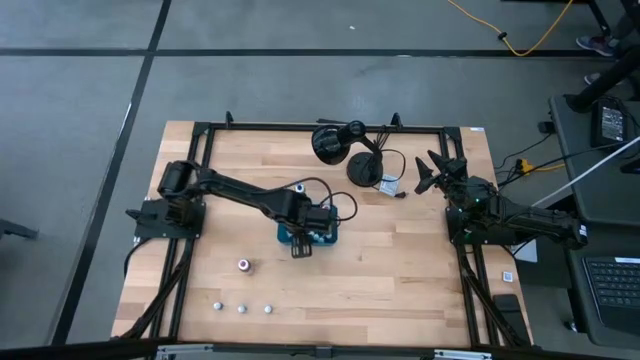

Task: Pick & Place food coloring
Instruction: Put the small dark blue food coloring bottle into the blue bin

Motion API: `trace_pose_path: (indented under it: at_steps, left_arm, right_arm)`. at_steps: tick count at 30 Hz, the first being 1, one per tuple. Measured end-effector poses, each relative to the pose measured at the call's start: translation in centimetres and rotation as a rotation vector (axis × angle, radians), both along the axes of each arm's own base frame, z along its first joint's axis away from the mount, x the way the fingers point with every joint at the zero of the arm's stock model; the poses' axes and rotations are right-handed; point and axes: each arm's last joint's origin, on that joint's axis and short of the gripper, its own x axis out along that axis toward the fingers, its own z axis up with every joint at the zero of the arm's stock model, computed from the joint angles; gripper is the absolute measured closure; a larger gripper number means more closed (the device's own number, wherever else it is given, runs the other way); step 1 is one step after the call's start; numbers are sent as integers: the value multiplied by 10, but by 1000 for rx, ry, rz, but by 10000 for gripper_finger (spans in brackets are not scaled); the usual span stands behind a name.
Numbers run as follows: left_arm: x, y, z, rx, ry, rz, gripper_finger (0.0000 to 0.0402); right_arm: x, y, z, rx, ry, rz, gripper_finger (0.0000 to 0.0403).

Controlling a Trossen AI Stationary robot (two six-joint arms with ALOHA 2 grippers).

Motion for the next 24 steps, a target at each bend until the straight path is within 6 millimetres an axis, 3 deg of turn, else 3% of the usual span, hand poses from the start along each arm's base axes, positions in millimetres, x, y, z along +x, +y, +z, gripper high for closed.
trace_pose_path:
  at_steps: [10, 24]
  left_arm:
    - [-46, -5, 53, 195, -4, 186, 190]
    - [-125, -39, 108, 169, -54, 439, 190]
  right_arm:
    - [0, 0, 0, 0, 0, 0, 159]
    - [0, 0, 0, 0, 0, 0, 159]
